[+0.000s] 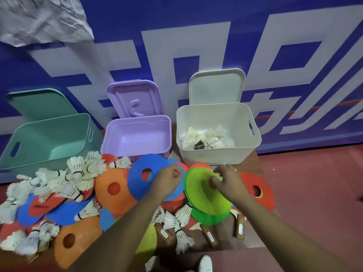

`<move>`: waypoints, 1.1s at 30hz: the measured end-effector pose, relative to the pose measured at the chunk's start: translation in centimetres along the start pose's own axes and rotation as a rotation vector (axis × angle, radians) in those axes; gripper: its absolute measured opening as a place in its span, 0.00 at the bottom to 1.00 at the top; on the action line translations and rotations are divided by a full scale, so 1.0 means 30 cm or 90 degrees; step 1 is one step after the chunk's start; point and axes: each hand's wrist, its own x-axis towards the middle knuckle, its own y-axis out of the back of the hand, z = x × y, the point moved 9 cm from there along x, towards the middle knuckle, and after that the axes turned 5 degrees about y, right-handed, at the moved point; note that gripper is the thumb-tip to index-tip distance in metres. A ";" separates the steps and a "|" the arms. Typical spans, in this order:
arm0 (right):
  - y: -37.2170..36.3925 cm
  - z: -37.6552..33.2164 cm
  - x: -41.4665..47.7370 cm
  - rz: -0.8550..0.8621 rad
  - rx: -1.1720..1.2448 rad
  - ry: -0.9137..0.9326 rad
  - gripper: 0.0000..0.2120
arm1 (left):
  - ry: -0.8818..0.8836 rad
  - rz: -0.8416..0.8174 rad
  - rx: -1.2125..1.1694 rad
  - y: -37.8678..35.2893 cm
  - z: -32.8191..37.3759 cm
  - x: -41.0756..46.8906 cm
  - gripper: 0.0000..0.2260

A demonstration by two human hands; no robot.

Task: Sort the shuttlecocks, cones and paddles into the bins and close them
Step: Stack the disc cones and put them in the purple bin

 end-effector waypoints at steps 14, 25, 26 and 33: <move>-0.183 0.317 -0.126 -0.051 0.097 -0.308 0.24 | 0.198 -0.039 -0.105 -0.284 -0.147 -0.018 0.13; -0.155 0.393 -0.150 0.045 0.324 -0.429 0.27 | 0.285 -0.216 -0.638 -0.345 -0.077 -0.069 0.10; -0.149 0.390 -0.146 0.050 0.336 -0.426 0.26 | 0.277 -0.229 -0.681 -0.332 -0.066 -0.067 0.10; -0.154 0.228 -0.116 0.032 0.768 -0.400 0.13 | 0.279 -0.233 -0.667 -0.215 -0.109 -0.089 0.12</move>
